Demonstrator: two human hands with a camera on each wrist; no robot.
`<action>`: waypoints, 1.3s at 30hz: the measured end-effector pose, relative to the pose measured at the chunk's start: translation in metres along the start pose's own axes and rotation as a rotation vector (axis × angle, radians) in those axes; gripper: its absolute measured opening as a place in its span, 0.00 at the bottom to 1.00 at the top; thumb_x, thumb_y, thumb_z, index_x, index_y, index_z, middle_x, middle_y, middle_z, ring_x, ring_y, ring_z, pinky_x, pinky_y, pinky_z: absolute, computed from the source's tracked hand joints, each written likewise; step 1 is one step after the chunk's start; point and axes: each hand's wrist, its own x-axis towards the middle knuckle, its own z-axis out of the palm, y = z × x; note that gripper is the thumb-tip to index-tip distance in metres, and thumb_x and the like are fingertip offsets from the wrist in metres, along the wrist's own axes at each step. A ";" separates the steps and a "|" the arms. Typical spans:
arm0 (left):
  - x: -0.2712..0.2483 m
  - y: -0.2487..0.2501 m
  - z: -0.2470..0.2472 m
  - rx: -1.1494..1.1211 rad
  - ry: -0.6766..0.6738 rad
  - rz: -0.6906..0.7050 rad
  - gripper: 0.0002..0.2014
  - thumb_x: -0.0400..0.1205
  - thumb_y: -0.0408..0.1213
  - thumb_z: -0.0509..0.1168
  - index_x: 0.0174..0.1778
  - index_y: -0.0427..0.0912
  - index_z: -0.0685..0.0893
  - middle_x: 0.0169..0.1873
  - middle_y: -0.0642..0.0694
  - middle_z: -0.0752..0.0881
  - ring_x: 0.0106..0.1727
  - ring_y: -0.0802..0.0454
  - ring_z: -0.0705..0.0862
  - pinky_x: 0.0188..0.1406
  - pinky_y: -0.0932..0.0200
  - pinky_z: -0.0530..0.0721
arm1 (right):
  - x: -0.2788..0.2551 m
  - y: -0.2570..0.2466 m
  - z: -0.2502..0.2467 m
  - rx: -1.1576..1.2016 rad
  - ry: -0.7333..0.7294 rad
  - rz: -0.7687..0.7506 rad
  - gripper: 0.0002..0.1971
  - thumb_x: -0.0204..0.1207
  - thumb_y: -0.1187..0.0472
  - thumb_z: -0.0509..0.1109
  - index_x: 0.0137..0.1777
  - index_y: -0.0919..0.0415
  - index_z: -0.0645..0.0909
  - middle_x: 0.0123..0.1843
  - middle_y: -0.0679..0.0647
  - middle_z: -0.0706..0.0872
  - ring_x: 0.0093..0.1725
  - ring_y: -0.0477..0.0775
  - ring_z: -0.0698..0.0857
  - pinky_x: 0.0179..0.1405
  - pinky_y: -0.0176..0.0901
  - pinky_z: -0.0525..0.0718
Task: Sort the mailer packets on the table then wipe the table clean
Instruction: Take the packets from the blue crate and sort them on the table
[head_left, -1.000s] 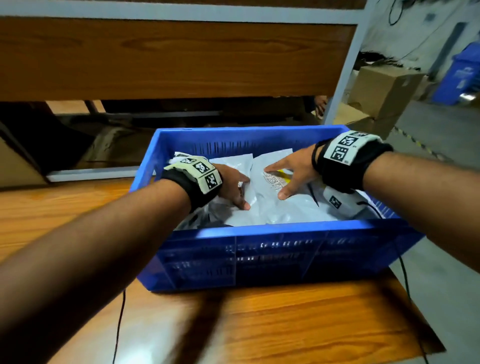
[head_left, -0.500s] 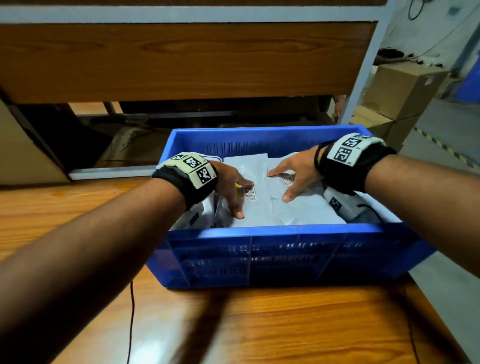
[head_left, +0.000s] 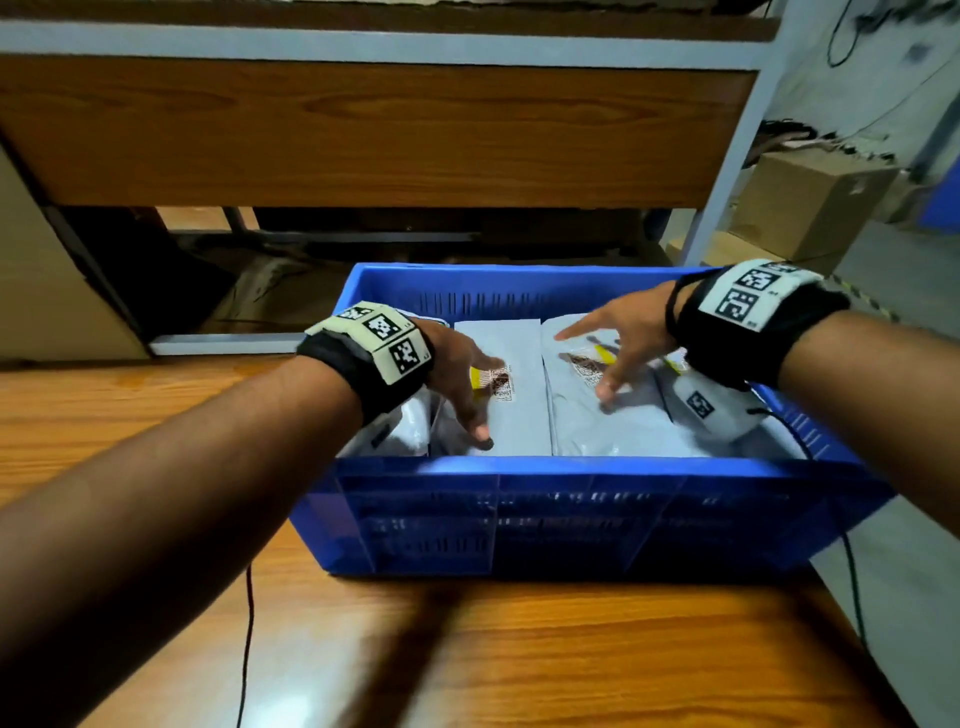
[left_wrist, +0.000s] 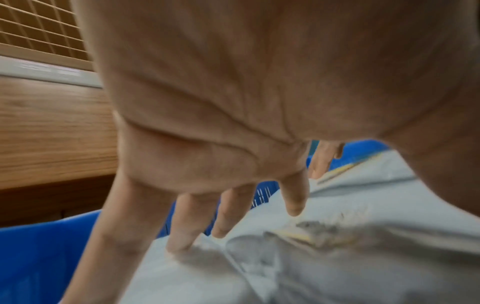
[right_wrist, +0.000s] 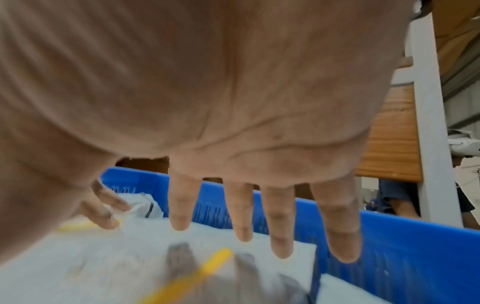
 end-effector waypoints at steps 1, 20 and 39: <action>-0.002 -0.001 -0.001 0.000 0.011 0.006 0.52 0.64 0.61 0.77 0.82 0.63 0.57 0.79 0.51 0.68 0.80 0.46 0.64 0.77 0.50 0.61 | 0.004 -0.002 -0.005 -0.012 0.054 -0.027 0.44 0.68 0.37 0.74 0.82 0.36 0.57 0.84 0.48 0.61 0.82 0.54 0.62 0.77 0.51 0.61; -0.104 -0.123 -0.032 -0.383 0.538 -0.058 0.25 0.76 0.50 0.72 0.69 0.49 0.82 0.64 0.45 0.85 0.64 0.50 0.83 0.61 0.58 0.77 | 0.032 -0.123 -0.097 -0.148 0.343 -0.277 0.28 0.79 0.41 0.66 0.76 0.51 0.74 0.73 0.55 0.79 0.70 0.58 0.78 0.68 0.45 0.73; -0.386 -0.449 0.281 -0.796 0.635 -0.710 0.31 0.73 0.53 0.74 0.71 0.47 0.80 0.67 0.42 0.83 0.64 0.48 0.83 0.61 0.58 0.78 | 0.085 -0.624 -0.061 -0.103 0.295 -0.679 0.21 0.77 0.39 0.67 0.65 0.48 0.83 0.62 0.51 0.86 0.62 0.56 0.82 0.55 0.41 0.76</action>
